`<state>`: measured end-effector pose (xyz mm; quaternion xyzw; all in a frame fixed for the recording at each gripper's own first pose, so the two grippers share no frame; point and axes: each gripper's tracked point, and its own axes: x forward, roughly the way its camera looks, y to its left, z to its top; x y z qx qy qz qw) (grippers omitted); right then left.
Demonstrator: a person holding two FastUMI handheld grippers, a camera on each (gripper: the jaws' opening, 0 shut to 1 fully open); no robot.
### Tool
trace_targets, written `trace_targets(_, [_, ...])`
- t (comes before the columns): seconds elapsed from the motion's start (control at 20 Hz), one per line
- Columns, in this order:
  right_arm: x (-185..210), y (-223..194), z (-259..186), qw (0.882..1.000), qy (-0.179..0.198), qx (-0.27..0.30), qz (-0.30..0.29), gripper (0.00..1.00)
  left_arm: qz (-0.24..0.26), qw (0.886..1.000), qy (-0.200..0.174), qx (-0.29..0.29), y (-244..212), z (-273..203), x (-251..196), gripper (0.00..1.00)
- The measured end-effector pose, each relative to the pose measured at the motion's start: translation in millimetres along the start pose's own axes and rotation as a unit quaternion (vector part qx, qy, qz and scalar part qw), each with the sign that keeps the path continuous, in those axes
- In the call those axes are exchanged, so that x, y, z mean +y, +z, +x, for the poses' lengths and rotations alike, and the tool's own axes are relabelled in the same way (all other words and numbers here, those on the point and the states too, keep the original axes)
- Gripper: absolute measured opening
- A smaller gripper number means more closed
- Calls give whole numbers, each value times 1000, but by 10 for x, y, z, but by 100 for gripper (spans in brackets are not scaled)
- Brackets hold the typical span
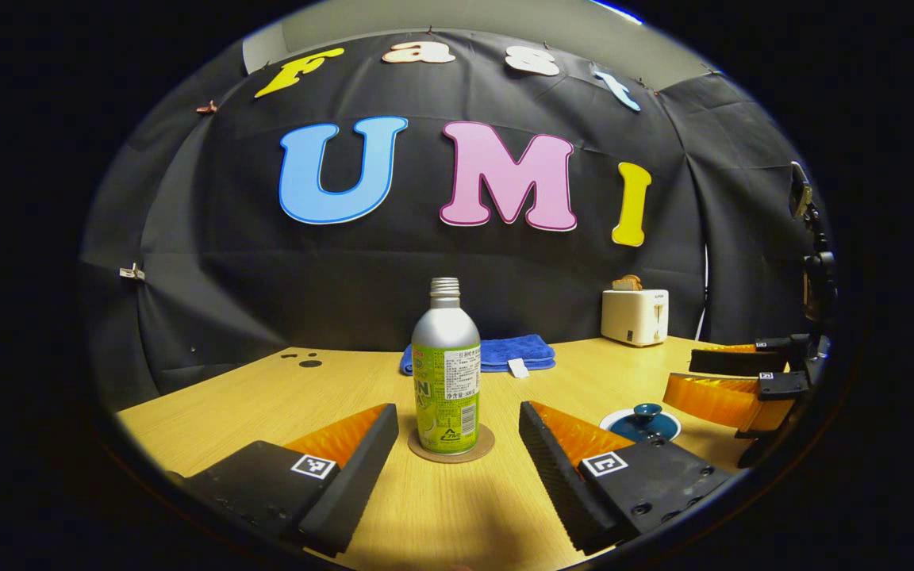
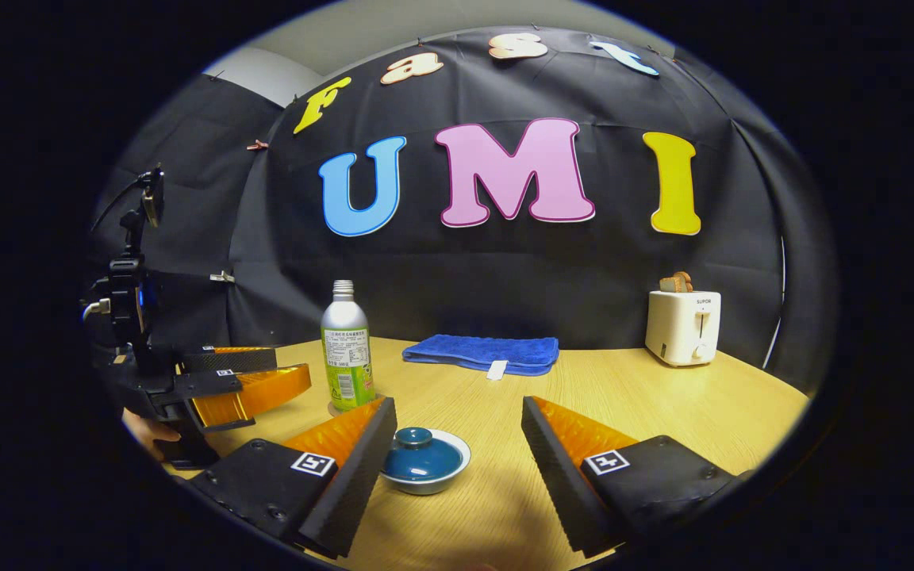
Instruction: Open the teacup lid with one hand, grasp the water bottle and pour water into the teacup with the other hand; after pouring, place the water bottle on the coaster and then close the teacup lid.
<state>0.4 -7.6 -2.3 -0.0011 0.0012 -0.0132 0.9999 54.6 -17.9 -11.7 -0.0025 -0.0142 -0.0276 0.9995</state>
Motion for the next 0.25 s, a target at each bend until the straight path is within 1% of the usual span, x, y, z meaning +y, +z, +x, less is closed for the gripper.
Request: trace_targets(0.25, [4, 1, -5, 1000, 0, 0, 0, 98, 0, 1000, -7, 0, 7, 0, -28, 97])
